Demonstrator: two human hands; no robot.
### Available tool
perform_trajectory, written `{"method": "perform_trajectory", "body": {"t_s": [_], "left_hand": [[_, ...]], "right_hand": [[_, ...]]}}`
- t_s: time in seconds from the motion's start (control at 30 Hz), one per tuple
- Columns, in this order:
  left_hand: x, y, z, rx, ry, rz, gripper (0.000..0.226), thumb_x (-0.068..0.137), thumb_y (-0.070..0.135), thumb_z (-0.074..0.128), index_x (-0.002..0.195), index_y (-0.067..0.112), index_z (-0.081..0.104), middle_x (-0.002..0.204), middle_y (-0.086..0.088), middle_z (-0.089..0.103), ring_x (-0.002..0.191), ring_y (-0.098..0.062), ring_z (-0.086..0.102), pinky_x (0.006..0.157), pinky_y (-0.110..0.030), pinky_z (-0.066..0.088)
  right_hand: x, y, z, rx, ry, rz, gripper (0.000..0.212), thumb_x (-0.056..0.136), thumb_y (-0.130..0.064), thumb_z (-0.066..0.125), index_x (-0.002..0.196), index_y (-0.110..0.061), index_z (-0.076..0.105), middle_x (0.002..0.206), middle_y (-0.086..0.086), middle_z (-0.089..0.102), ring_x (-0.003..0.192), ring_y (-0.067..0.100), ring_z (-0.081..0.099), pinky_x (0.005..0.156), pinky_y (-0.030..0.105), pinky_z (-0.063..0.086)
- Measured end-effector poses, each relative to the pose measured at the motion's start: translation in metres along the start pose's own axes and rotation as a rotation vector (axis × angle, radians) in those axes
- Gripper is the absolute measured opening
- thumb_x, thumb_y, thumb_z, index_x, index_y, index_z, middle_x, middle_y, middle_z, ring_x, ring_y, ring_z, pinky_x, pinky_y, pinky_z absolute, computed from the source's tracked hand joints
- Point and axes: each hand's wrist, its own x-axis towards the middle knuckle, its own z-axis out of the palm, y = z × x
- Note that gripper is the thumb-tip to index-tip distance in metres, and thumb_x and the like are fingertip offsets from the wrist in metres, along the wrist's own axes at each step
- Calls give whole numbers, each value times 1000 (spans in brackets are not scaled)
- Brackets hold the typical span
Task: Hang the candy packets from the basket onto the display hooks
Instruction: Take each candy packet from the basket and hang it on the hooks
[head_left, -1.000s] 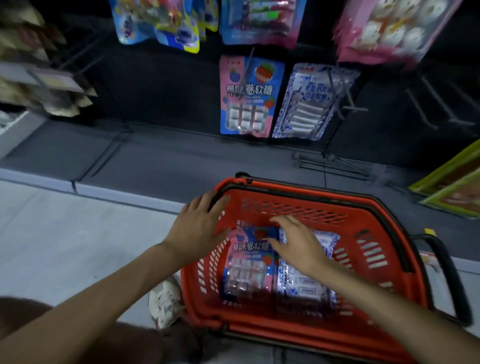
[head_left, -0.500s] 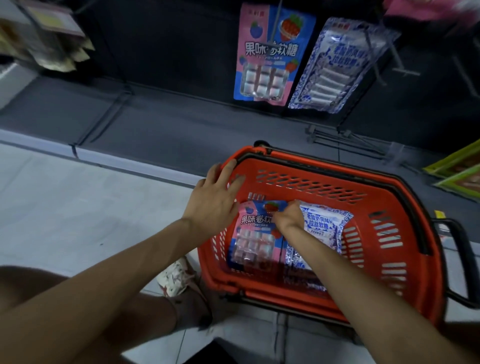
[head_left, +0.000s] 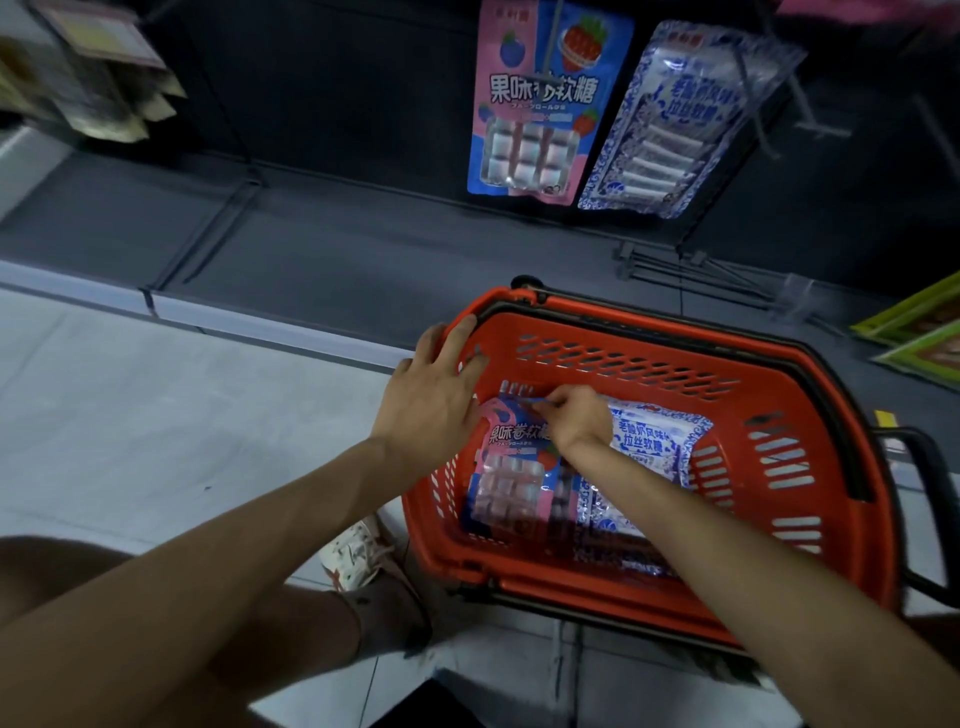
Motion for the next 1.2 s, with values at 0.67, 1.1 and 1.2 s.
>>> {"method": "perform_trajectory", "body": {"t_s": [0.67, 1.1, 1.2], "left_hand": [[19, 40, -25, -193, 41, -71, 92, 79, 79, 48, 153, 25, 41, 148, -9, 50, 140, -34, 43, 117, -51, 34], [77, 97, -93, -1603, 24, -443, 47, 76, 28, 85, 117, 10, 73, 104, -18, 77, 89, -30, 71, 87, -46, 59], [85, 103, -92, -1678, -88, -407, 49, 82, 30, 79, 113, -7, 70, 102, -24, 73, 88, -33, 69, 79, -40, 61]], "right_hand": [[-75, -6, -171, 601, -184, -340, 10, 90, -19, 80, 83, -14, 75, 87, 3, 81, 88, 11, 77, 80, 16, 55], [-68, -2, -251, 1174, -195, -188, 30, 88, -30, 74, 104, -4, 75, 97, 17, 79, 79, 27, 76, 76, 40, 64], [-58, 3, -259, 1240, -248, -76, 54, 85, -37, 73, 125, -1, 71, 113, 24, 76, 99, 39, 76, 78, 51, 65]]}}
